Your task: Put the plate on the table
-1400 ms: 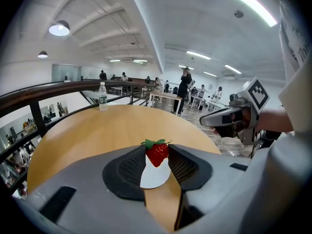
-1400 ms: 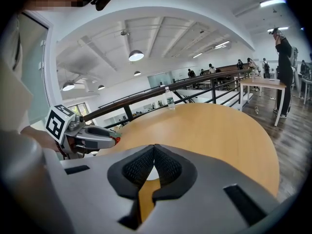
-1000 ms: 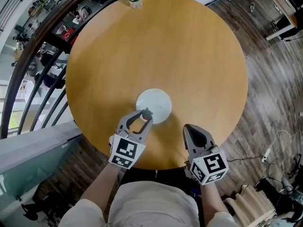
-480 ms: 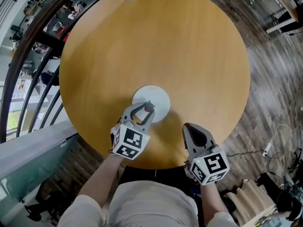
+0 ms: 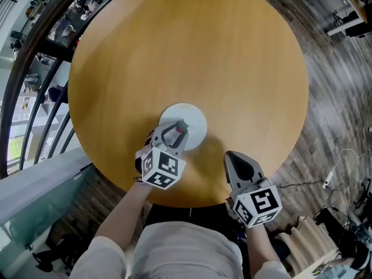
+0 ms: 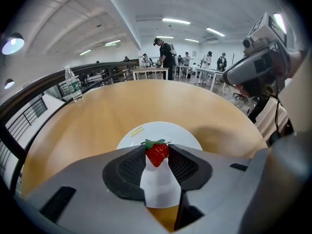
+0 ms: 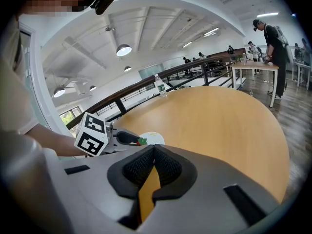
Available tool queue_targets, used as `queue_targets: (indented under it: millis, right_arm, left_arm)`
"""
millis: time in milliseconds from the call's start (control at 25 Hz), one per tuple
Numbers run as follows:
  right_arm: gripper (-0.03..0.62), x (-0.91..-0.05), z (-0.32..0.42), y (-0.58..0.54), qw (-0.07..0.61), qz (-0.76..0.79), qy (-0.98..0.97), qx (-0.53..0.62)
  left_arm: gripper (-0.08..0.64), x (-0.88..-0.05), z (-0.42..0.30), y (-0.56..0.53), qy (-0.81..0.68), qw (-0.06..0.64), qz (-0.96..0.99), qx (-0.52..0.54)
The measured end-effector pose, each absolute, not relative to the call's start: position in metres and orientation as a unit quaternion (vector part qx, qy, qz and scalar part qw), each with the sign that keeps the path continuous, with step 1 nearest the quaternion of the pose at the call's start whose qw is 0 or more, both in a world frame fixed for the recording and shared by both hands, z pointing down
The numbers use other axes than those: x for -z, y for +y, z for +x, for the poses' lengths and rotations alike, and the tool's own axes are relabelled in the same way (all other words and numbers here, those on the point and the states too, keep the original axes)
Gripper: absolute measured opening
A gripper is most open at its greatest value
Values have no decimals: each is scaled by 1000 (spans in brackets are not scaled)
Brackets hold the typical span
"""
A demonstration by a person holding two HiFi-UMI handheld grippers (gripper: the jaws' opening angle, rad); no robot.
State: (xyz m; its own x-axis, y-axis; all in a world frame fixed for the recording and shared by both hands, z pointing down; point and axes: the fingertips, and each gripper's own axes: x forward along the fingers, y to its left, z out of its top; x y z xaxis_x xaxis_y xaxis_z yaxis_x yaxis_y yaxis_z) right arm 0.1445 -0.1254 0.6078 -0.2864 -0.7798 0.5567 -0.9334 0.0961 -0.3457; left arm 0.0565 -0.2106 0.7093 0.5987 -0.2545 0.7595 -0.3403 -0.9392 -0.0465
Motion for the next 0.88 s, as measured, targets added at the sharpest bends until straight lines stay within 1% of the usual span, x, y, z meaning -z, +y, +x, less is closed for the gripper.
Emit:
queue_targets:
  millis: [760,880]
  right_arm:
    - [20,-617,149,-126,116,585,-727,-340]
    - [20,-615,150,-126,115,586,-727,-340]
  left_arm:
    - [160,-721,64,-215,-162,40,889,-427]
    - [175,-721,64,-214,-159,45,888,-429]
